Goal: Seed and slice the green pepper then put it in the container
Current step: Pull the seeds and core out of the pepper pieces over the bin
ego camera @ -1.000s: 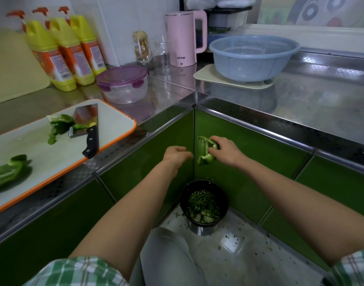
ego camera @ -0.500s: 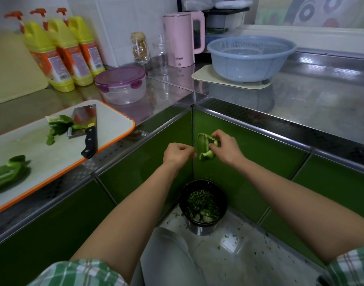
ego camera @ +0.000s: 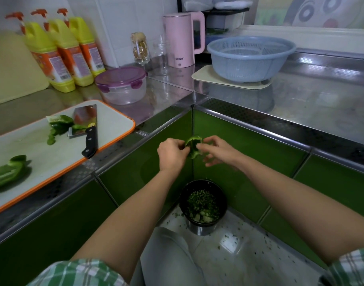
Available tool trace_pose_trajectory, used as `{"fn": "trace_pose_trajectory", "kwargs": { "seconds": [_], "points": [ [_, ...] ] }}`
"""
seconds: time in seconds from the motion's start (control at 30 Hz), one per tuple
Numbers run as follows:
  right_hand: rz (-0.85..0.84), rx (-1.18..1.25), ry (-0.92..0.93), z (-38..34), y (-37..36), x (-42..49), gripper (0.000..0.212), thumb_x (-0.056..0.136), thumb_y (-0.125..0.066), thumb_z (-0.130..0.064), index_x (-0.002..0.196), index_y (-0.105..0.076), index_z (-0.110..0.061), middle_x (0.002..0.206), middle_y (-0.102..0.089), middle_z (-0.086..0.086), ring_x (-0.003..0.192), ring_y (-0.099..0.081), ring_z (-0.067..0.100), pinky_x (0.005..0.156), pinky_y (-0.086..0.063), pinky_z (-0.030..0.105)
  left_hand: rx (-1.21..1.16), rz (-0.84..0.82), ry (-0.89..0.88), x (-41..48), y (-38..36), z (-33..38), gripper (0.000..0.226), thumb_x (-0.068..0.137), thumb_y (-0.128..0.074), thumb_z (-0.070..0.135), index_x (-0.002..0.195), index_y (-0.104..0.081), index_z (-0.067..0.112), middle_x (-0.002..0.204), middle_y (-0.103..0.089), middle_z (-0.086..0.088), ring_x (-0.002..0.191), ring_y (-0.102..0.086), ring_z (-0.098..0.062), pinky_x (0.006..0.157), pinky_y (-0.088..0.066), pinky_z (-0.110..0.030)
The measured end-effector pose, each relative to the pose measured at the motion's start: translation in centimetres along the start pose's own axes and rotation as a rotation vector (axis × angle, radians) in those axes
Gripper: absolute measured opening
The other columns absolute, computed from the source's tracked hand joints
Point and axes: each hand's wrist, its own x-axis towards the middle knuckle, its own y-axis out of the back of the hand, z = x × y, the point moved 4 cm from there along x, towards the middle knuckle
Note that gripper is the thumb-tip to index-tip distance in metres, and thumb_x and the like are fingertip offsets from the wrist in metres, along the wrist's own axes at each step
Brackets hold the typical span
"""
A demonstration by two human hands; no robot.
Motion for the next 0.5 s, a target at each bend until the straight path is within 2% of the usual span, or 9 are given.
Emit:
{"fn": "trace_pose_trajectory", "kwargs": {
  "seconds": [0.03,0.1,0.2,0.3,0.37,0.43,0.5],
  "points": [
    [-0.019,0.008,-0.03,0.1,-0.4,0.0,0.038,0.09,-0.065,-0.028,0.116,-0.041,-0.014,0.099,-0.064,0.011,0.074,-0.066,0.019,0.062,-0.056,0.028,0.0,0.006,-0.018,-0.1,0.0,0.2,0.011,0.086,-0.071,0.019,0.093,-0.077,0.013,0.077,-0.071,0.004,0.063,-0.06,-0.002,0.061,-0.051,-0.014],
    [-0.017,0.013,-0.032,0.2,-1.0,0.3,0.036,0.091,-0.063,-0.013,0.12,-0.041,-0.004,0.081,-0.065,0.011,0.061,-0.062,0.018,0.058,-0.055,0.028,0.004,0.016,-0.04,-0.3,-0.1,0.7,0.01,0.084,-0.072,0.018,0.091,-0.077,0.012,0.073,-0.067,0.006,0.062,-0.058,-0.001,0.058,-0.044,-0.008],
    [-0.028,0.064,0.019,0.5,-0.9,0.4,0.053,0.089,-0.056,0.004,0.137,-0.036,-0.003,0.089,-0.064,0.013,0.075,-0.064,0.019,0.074,-0.058,0.031,-0.009,0.043,0.0,-0.1,0.4,0.9,0.006,0.082,-0.073,0.017,0.084,-0.076,0.012,0.071,-0.065,0.005,0.064,-0.058,-0.007,0.064,-0.047,-0.019],
    [-0.035,0.11,0.007,0.5,-0.4,0.0,0.052,0.089,-0.061,-0.006,0.135,-0.038,-0.006,0.103,-0.062,0.015,0.084,-0.066,0.021,0.079,-0.058,0.033,-0.044,0.026,0.113,0.4,0.6,0.0,0.009,0.081,-0.072,0.017,0.074,-0.072,0.011,0.067,-0.067,0.001,0.063,-0.061,-0.012,0.056,-0.045,-0.02],
    [-0.058,0.091,-0.021,0.1,-0.8,-0.2,0.047,0.088,-0.067,-0.017,0.125,-0.039,-0.012,0.107,-0.061,0.016,0.08,-0.066,0.021,0.073,-0.059,0.03,-0.158,-0.049,0.209,0.4,-0.1,-0.6,0.006,0.08,-0.073,0.016,0.075,-0.071,0.012,0.071,-0.072,-0.002,0.069,-0.07,-0.016,0.064,-0.057,-0.029],
    [-0.019,0.057,-0.018,-0.3,-1.4,0.1,0.039,0.09,-0.066,-0.022,0.119,-0.043,-0.008,0.102,-0.065,0.016,0.069,-0.065,0.019,0.063,-0.058,0.028,-0.319,-0.139,0.271,0.0,-1.0,-0.7,0.005,0.08,-0.074,0.012,0.078,-0.069,0.012,0.078,-0.074,-0.006,0.07,-0.073,-0.02,0.073,-0.061,-0.038],
    [0.105,-0.043,0.033,-0.6,-1.6,0.7,0.028,0.092,-0.062,-0.022,0.112,-0.051,-0.006,0.091,-0.066,0.012,0.06,-0.061,0.016,0.054,-0.053,0.025,-0.438,-0.202,0.298,-0.3,-1.4,-0.3,0.007,0.083,-0.073,0.011,0.083,-0.066,0.011,0.084,-0.073,-0.012,0.07,-0.073,-0.024,0.075,-0.061,-0.041]
  ]
}}
